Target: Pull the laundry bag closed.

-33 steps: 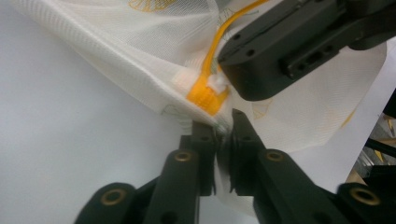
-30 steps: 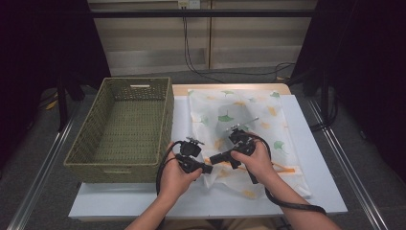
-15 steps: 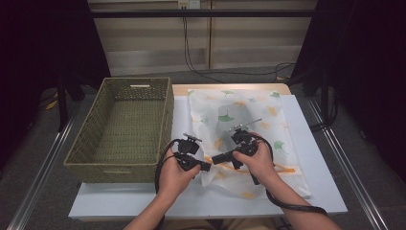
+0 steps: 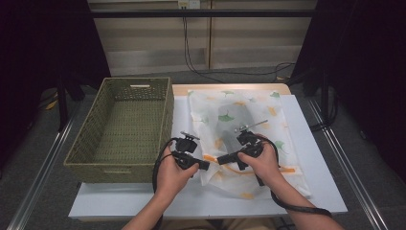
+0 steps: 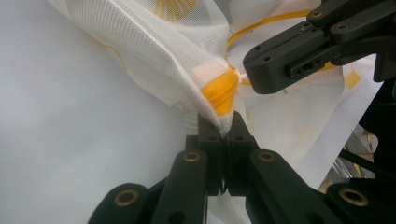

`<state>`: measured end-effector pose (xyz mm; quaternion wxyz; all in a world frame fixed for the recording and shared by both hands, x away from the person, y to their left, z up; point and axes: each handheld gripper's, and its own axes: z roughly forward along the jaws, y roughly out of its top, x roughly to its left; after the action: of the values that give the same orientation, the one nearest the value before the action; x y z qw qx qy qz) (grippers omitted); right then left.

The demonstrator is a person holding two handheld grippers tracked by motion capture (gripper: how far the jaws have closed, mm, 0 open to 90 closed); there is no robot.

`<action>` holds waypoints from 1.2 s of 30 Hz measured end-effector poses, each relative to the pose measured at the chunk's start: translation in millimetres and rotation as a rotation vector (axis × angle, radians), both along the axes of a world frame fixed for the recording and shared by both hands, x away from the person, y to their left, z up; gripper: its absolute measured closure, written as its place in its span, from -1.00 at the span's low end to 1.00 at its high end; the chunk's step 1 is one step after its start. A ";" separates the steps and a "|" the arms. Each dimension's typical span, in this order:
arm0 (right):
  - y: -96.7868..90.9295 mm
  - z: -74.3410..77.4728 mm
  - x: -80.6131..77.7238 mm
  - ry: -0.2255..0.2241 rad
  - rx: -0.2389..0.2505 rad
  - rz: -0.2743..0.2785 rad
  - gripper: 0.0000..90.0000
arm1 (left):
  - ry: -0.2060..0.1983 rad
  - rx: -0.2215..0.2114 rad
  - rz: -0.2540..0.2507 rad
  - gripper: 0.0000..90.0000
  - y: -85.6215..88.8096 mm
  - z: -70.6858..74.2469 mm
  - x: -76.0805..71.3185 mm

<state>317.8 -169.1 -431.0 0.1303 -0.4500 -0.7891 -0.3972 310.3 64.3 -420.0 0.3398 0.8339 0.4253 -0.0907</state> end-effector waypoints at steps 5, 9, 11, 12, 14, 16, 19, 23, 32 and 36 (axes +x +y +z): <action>-5.2 -1.2 -1.0 0.000 -0.001 -0.006 1.00 | 0.003 0.003 -0.001 0.96 2.6 0.8 1.1; -8.4 -0.9 -1.8 -0.003 -0.008 -0.011 1.00 | 0.006 -0.002 0.000 0.96 2.3 1.2 1.1; -9.7 -1.0 -2.0 0.000 0.003 -0.010 1.00 | 0.006 -0.001 -0.003 0.96 2.7 1.6 1.0; -9.8 -0.6 -2.4 0.001 0.004 -0.009 1.00 | 0.008 -0.002 -0.003 0.96 2.9 1.7 1.2; -9.8 -0.3 -3.0 -0.005 0.002 -0.008 1.00 | 0.007 0.001 -0.004 0.96 3.2 2.4 1.6; -10.3 0.3 -3.0 -0.005 -0.002 -0.012 1.00 | 0.006 0.001 -0.002 0.96 3.2 2.7 1.3; -12.7 0.5 -2.9 -0.003 0.002 -0.010 1.00 | 0.010 -0.004 -0.002 0.96 3.8 3.7 1.4; -15.4 1.3 -4.1 -0.007 -0.010 -0.014 1.00 | 0.009 -0.002 0.000 0.96 5.2 5.1 2.2; -25.6 0.8 -5.5 -0.004 -0.004 -0.028 1.00 | 0.019 -0.005 -0.005 0.96 9.0 7.2 3.6; -29.3 1.0 -5.8 -0.006 -0.008 -0.033 1.00 | 0.017 -0.006 0.005 0.96 9.9 8.1 3.8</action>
<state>312.0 -198.4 -430.1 0.1195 -0.4626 -0.7835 -0.3972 314.2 74.2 -411.8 0.3390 0.8310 0.4301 -0.0982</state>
